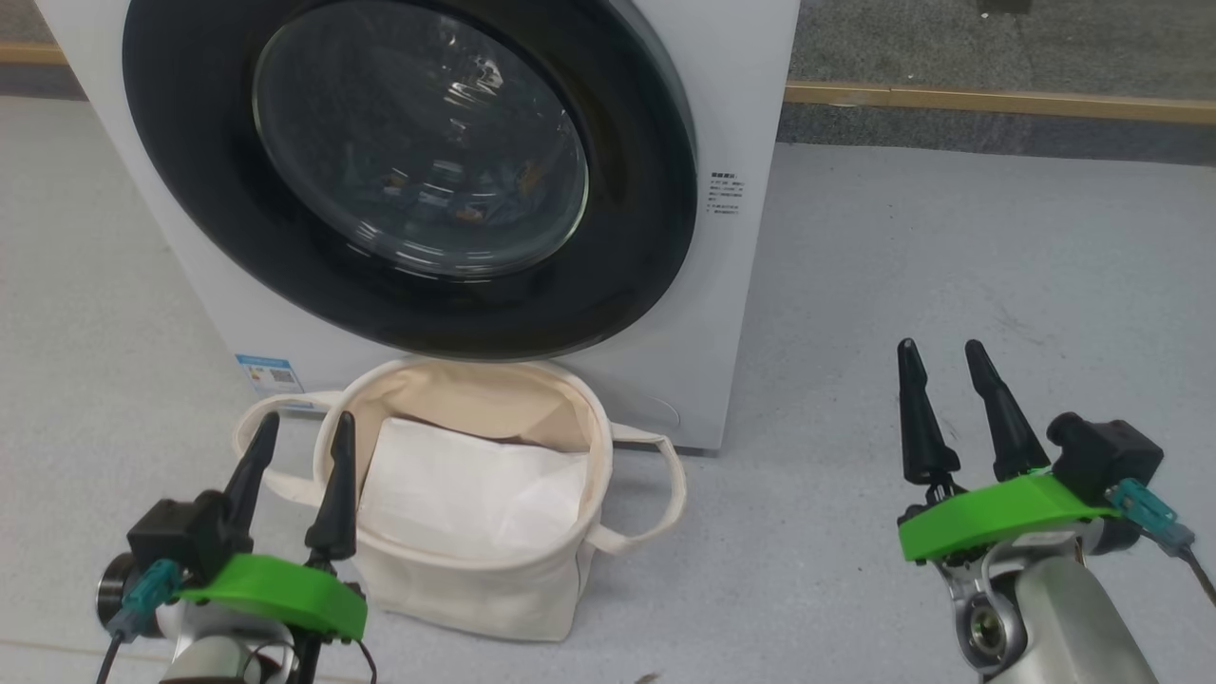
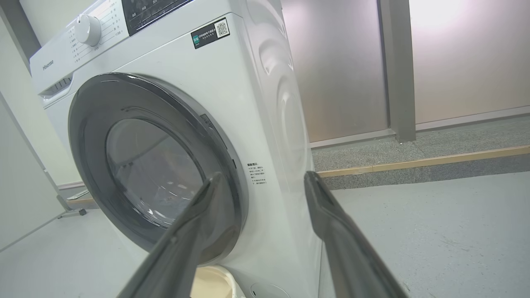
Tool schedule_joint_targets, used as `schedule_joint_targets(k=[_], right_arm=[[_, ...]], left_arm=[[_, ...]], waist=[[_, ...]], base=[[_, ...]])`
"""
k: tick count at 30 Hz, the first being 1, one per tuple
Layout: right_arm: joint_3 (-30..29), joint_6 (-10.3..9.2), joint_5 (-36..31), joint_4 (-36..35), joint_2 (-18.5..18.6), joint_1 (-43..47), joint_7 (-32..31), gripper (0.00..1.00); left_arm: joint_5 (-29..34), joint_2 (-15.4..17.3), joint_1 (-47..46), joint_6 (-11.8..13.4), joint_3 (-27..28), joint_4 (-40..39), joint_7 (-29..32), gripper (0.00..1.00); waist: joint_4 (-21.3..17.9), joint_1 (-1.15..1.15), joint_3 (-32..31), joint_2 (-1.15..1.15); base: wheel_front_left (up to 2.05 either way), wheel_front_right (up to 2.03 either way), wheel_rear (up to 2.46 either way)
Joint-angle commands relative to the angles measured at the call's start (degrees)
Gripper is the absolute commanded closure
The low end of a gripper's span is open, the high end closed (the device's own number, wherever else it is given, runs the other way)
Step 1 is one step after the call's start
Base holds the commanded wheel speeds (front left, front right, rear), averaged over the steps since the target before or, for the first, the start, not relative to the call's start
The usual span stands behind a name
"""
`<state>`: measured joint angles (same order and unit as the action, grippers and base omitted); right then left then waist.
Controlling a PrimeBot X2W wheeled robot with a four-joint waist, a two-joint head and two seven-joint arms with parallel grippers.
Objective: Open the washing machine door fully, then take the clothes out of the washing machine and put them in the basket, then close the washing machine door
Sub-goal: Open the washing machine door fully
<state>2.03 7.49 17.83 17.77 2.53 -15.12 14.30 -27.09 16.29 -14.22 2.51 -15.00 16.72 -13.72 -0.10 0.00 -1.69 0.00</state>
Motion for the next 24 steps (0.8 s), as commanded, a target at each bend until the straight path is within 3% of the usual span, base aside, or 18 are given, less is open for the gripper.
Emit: schedule_joint_targets(k=[1, 5, 6, 7, 8, 9, 15, 20, 24], right_arm=[[1.44, 0.0, 0.75, -1.58, 0.34, -3.43, 0.7, 0.0], [1.29, 0.0, 4.19, -0.6, 0.34, -4.27, 0.7, 0.0], [1.34, 0.0, 4.9, -0.34, 0.34, -4.54, 0.7, 0.23], [1.46, 0.0, 5.43, -0.07, 0.34, -4.85, 0.7, 0.76], [1.53, 0.0, 6.16, 0.13, 0.34, -5.17, 0.7, 0.91], [1.64, 0.0, 6.9, 0.31, 0.34, -5.51, 0.7, 0.98], [3.19, 0.0, 17.4, 1.73, 2.7, -9.05, 0.66, 1.0], [4.31, 0.0, 28.54, 1.78, 8.41, -13.04, -1.4, 1.0], [4.88, 0.0, 39.3, 1.65, 12.62, -17.06, -6.67, 1.0]], left_arm=[[-0.33, 1.6, -3.04, 0.23, 2.07, -2.11, -0.46, 0.0], [-0.15, 1.53, -3.05, 0.49, 1.78, -2.63, -0.51, 0.0], [-0.18, 1.45, -3.08, 0.5, 1.7, -2.77, -0.52, 0.0], [-0.19, 1.4, -3.11, 0.52, 1.64, -2.93, -0.54, 0.0], [-0.18, 1.35, -3.13, 0.56, 1.59, -3.05, -0.56, 0.0], [-0.17, 1.31, -3.14, 0.61, 1.53, -3.22, -0.57, 0.0], [1.13, 1.09, -3.48, 1.14, 0.92, -5.32, -0.83, 0.0], [1.35, 0.06, -3.67, 0.96, 0.71, -6.77, -1.05, 0.0], [1.58, -0.87, -4.37, 0.49, 0.55, -7.26, -1.16, 0.0]], waist=[[0.04, 0.0, 0.07, 0.0], [0.37, 0.0, 0.71, 0.0], [0.49, 0.0, 0.94, 0.0], [0.6, 0.0, 1.2, 0.0], [0.72, 0.0, 1.42, 0.0], [0.85, 0.0, 1.74, 0.0], [2.01, 0.0, 4.77, 0.0], [3.69, 0.0, 7.53, 0.0], [5.25, 0.0, 10.08, 0.0]], base=[[0.0, 0.0, 0.0], [0.0, 0.0, 0.0], [0.0, 0.0, 0.0], [0.0, 0.0, 0.0], [0.0, 0.0, 0.0], [0.0, 0.0, 0.0], [0.0, 0.0, 0.0], [0.0, 0.0, 0.0], [0.0, 0.0, 0.0]])
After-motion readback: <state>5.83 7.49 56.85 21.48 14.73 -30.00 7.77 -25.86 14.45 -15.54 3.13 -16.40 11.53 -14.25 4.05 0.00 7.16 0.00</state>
